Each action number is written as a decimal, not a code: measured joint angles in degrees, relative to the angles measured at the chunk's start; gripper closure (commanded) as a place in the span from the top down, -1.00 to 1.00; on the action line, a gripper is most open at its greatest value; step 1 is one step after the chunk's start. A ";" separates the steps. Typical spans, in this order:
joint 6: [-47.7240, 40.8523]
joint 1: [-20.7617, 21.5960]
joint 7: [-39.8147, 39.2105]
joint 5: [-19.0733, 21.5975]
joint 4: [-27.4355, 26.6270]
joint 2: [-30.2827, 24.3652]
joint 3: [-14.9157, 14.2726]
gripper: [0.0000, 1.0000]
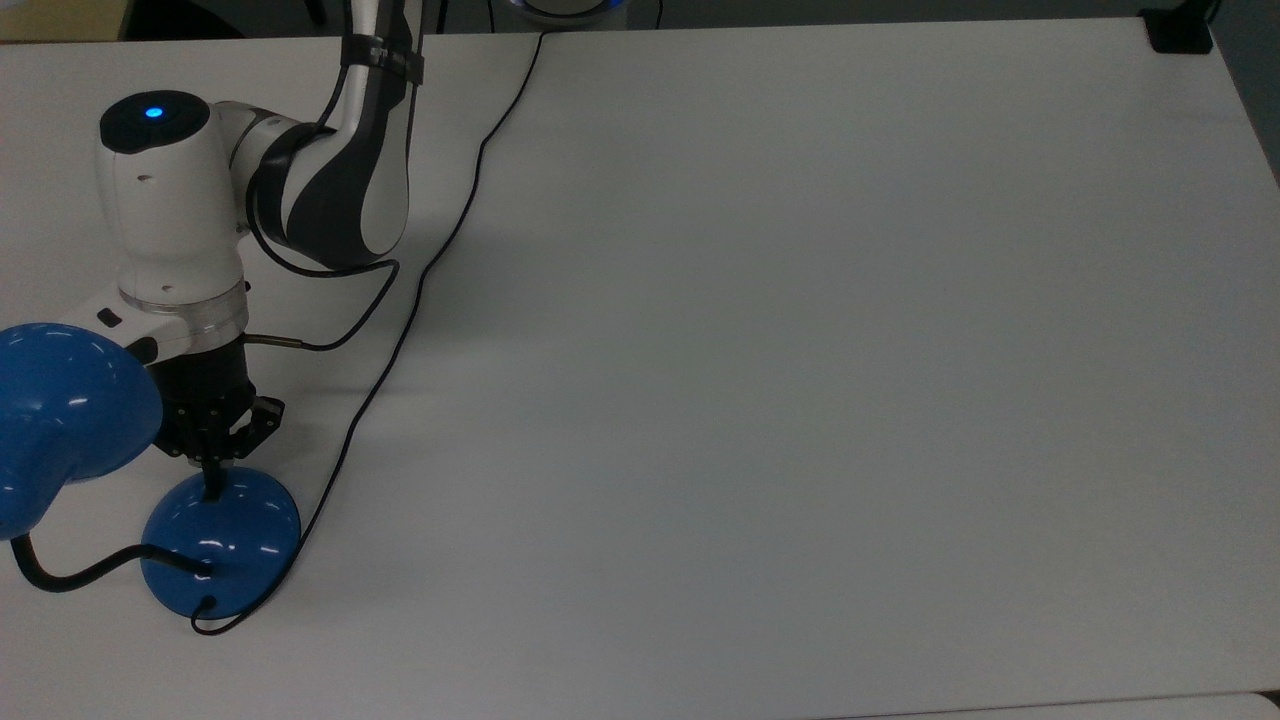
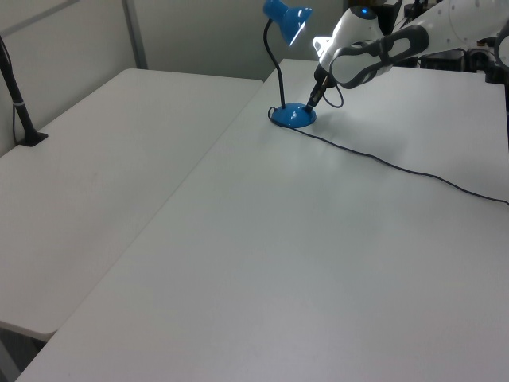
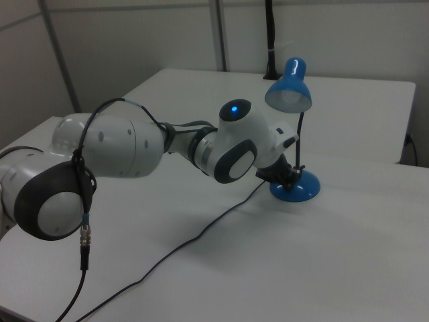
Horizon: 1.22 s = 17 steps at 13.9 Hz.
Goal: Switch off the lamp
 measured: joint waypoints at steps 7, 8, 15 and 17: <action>-3.13 -0.02 0.62 3.53 0.27 -0.73 0.00 -1.00; -5.01 0.05 1.58 5.03 0.51 -1.71 0.00 -0.98; -33.09 2.26 11.78 5.34 0.69 -16.02 0.29 0.99; -40.15 3.31 15.86 2.48 0.49 -18.88 0.31 1.00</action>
